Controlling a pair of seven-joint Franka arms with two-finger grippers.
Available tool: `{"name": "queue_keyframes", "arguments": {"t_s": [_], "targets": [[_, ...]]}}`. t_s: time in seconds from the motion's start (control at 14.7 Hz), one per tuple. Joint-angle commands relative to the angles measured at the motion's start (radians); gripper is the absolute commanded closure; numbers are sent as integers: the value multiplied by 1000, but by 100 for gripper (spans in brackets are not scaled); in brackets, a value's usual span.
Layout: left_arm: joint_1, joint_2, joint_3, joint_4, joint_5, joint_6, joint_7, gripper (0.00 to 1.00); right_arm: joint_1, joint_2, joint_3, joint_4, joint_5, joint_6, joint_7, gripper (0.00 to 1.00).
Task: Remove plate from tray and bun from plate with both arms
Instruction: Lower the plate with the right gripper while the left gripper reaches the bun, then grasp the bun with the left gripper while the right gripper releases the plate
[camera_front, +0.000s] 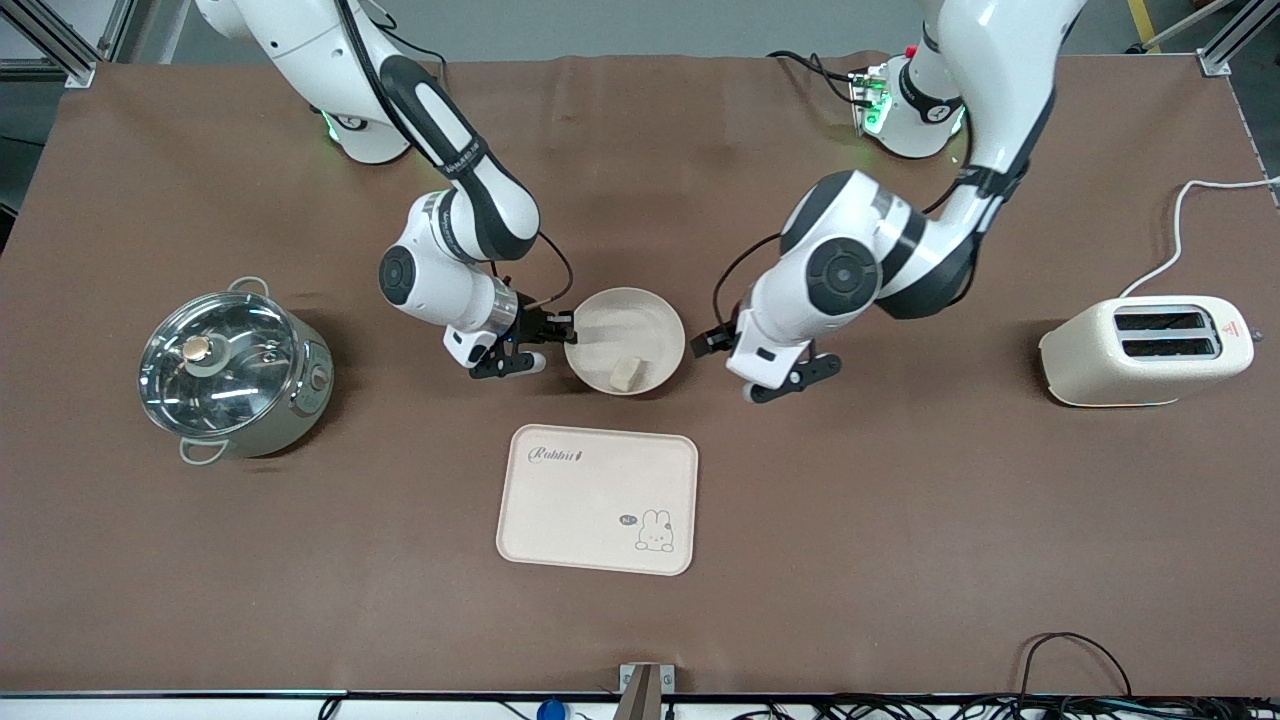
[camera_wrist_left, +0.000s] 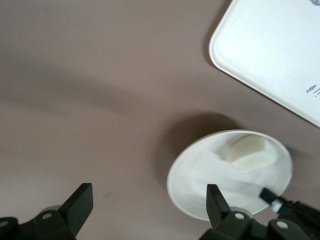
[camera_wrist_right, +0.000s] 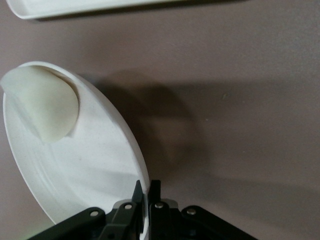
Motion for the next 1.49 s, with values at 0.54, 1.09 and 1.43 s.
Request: {"name": "queue_keyframes", "arguments": {"t_s": [0.54,1.09,1.43], "targets": [[-135,185,5,45,-2,337,-407,0,-32,10,-1,13,58,19,-21,0],[-227,308,60,107,-2,558,-568,0,-136,-63,-57,117,-99,-74,73,0],[-299,352,129,124,-3,603,-589,3,-144,-120,-186,179,-380,-247,76,0]]}}
